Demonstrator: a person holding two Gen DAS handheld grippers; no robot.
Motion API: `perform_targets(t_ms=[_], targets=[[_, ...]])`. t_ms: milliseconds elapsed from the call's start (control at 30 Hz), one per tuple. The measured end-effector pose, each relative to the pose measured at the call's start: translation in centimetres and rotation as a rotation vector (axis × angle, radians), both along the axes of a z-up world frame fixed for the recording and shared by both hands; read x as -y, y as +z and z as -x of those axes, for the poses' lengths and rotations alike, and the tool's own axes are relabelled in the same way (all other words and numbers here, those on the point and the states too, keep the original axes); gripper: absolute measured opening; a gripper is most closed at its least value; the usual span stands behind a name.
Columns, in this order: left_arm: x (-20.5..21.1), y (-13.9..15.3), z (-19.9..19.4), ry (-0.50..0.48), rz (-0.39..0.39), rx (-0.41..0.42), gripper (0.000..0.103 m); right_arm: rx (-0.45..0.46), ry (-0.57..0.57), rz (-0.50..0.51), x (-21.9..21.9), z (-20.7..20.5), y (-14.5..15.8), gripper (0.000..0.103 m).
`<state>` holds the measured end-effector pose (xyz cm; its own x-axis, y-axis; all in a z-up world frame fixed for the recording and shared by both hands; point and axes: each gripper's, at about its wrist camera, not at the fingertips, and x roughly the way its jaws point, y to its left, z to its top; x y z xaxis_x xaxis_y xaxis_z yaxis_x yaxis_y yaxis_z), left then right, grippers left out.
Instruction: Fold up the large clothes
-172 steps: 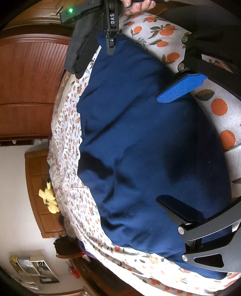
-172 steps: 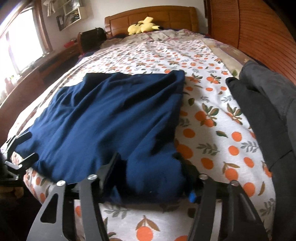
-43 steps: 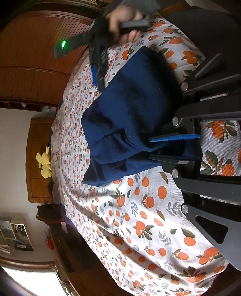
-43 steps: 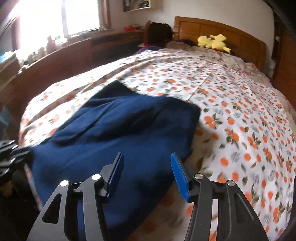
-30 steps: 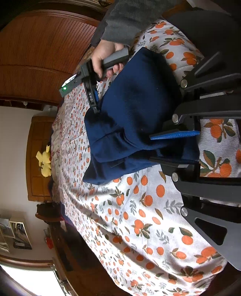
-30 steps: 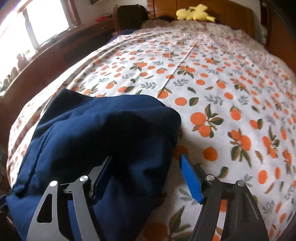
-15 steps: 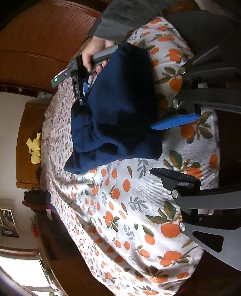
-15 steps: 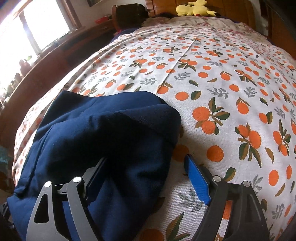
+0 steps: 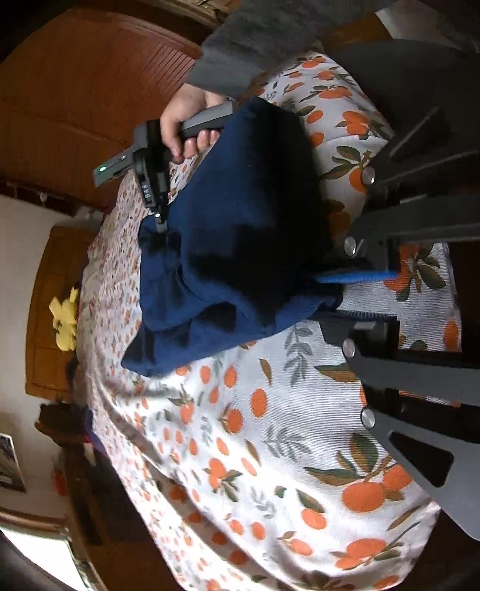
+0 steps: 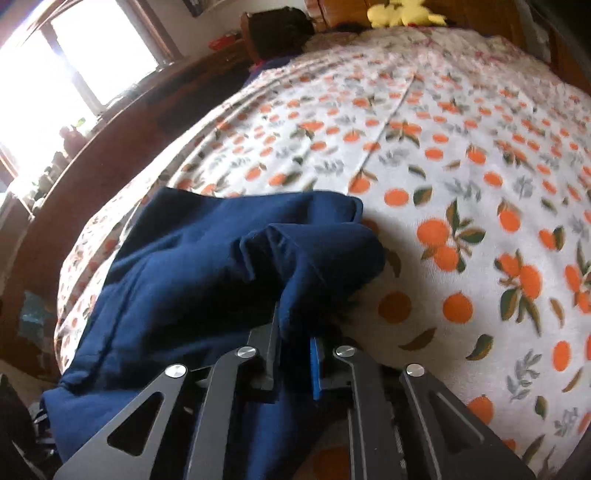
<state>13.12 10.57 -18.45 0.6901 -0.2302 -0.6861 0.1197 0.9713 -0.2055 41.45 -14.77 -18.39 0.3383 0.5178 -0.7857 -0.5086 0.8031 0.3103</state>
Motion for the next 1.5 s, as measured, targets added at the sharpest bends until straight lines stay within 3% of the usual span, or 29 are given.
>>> perform_targets(t_ms=[167,533,1233,1500], targets=[[-1.1,1.4,0.3,-0.022,0.049,0.040,0.009,0.153,-0.017,0.038,-1.7,2.1,4.0,0.006],[-7.9,4.2,1.4,0.064,0.039,0.133,0.008,0.332,0.029,0.043,-9.7,5.2,10.2,0.006],[-28.9,10.9,6.0,0.388,-0.145,0.211,0.007,0.442,0.236,-0.010,-34.7,9.2,15.3,0.005],[-36.7,11.5,7.8,0.570,-0.201,0.186,0.007,0.446,0.321,-0.045,-42.4,11.7,15.2,0.005]])
